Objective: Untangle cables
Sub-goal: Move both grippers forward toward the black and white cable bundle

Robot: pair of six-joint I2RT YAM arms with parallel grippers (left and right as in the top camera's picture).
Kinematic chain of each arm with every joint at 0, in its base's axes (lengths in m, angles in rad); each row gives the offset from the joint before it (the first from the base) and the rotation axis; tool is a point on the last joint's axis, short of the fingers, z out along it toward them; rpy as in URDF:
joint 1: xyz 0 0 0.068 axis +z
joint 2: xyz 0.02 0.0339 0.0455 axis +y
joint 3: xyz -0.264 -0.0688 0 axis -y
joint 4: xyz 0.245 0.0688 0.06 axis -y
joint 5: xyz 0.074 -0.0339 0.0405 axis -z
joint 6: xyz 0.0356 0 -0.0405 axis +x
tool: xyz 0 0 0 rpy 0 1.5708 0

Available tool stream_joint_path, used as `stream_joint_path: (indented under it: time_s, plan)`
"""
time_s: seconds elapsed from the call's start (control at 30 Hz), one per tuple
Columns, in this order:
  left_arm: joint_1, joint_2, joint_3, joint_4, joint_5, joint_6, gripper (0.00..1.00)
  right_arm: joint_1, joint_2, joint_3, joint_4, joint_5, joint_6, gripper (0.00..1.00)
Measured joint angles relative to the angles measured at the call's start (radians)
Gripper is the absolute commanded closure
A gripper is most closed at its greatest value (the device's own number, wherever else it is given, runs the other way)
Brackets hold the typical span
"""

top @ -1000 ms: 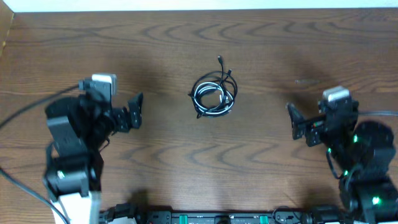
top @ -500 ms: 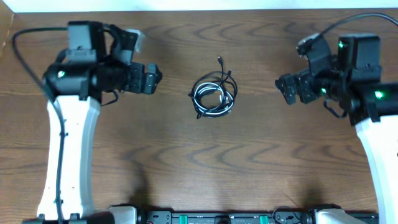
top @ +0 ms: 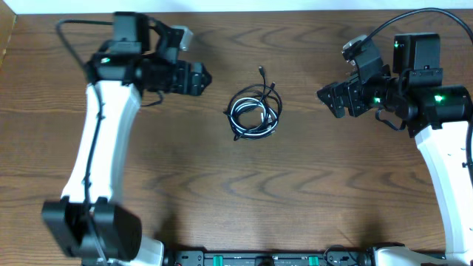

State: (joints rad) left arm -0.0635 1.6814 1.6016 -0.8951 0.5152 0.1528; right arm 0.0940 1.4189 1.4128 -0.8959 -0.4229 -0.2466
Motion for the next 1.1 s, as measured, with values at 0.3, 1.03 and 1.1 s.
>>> stream_joint_path:
  time_s: [0.3, 1.03, 1.1]
  plan:
    - [-0.125, 0.223, 0.0, 0.03, -0.121, -0.439, 0.41, 0.0, 0.05, 0.0, 0.002, 0.043, 0.102, 0.3]
    - [-0.214, 0.429, -0.014, 0.062, -0.207, -0.864, 0.67, 0.0, 0.103, 0.0, -0.029, 0.102, 0.204, 0.32]
    - [-0.22, 0.429, -0.035, 0.084, -0.208, -0.866, 0.76, 0.0, 0.103, 0.0, -0.029, 0.102, 0.204, 0.32]
